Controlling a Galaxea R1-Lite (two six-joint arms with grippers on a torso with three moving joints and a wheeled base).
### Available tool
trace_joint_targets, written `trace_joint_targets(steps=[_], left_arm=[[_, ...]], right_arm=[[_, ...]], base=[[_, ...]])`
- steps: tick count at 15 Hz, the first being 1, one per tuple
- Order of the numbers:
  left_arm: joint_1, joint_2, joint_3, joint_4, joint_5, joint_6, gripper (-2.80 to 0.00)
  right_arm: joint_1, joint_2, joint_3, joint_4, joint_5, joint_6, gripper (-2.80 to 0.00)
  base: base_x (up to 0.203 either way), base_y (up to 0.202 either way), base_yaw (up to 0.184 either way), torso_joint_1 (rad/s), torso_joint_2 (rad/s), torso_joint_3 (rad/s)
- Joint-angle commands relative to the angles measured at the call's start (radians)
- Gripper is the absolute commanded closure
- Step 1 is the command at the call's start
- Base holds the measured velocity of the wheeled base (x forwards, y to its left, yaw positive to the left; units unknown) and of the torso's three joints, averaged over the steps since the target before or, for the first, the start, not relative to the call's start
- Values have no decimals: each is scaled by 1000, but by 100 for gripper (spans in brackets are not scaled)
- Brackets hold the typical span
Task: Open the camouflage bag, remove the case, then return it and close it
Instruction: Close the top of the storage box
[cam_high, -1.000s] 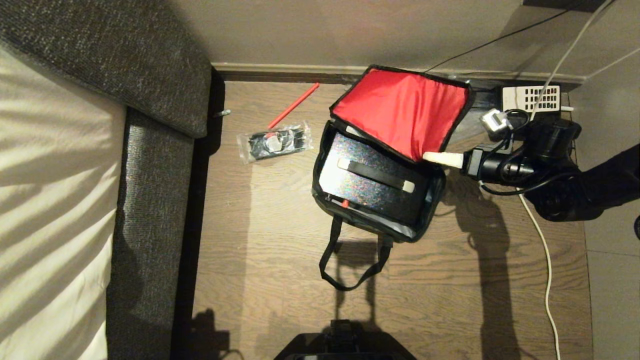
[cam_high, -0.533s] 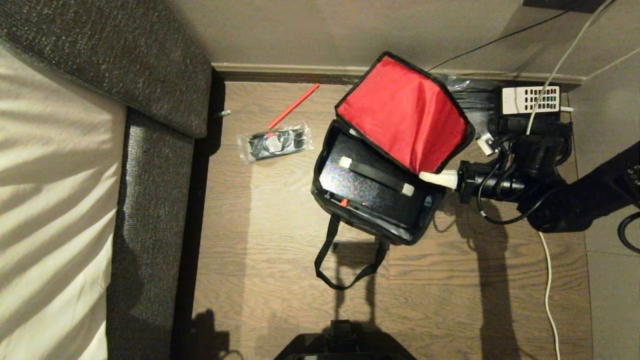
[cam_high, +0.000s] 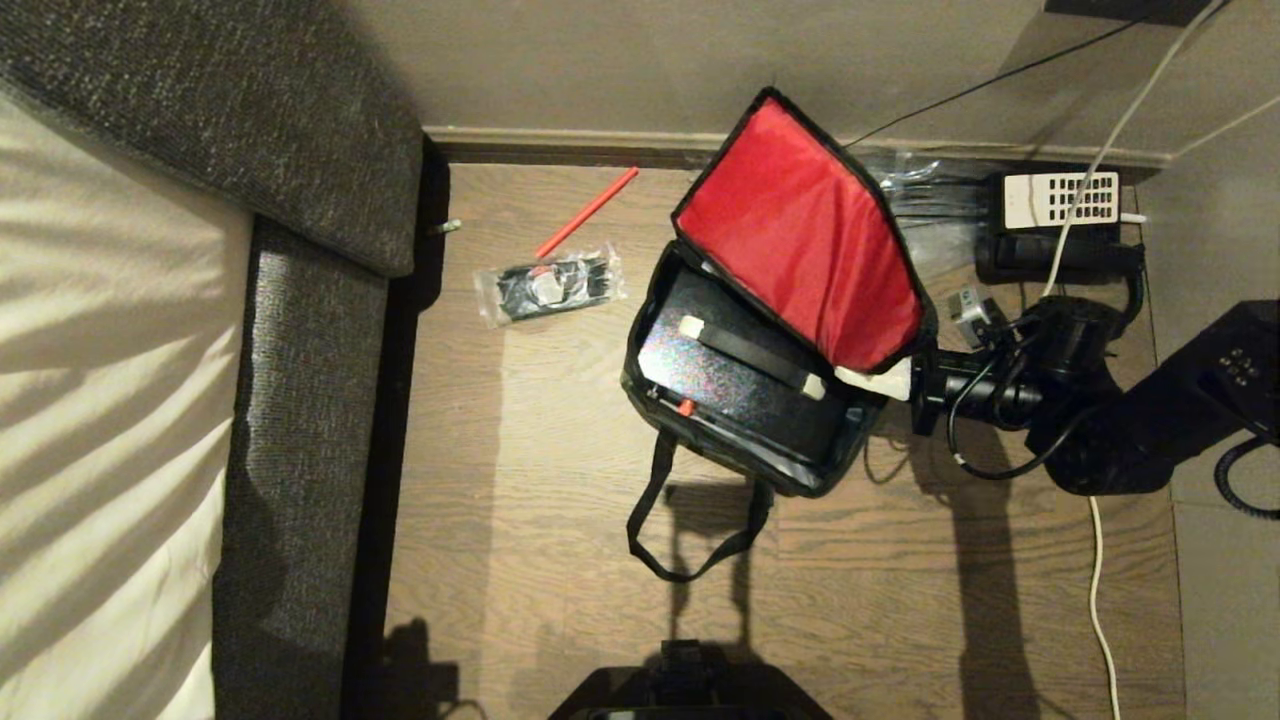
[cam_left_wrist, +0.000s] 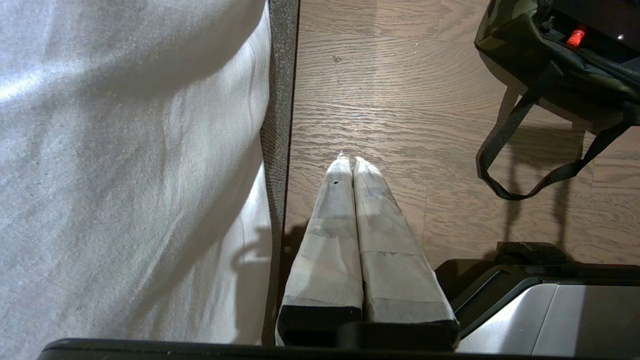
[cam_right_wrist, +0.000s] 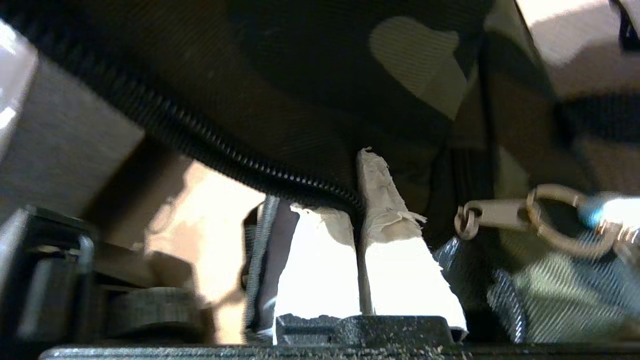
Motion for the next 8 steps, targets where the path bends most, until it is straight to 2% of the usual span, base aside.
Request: trace_joint_targets(steps=[1, 6, 8], left_arm=[[0, 0, 2, 0, 0, 0, 0], [0, 0, 2, 0, 0, 0, 0], [0, 0, 2, 0, 0, 0, 0]], right_arm=[[17, 18, 44, -67, 8, -6, 0], [60, 18, 80, -149, 7, -49, 0], [61, 30, 71, -138, -9, -34, 0]], base=[[0, 0, 0, 0, 0, 0], [0, 0, 0, 0, 0, 0], [0, 0, 0, 0, 0, 0]])
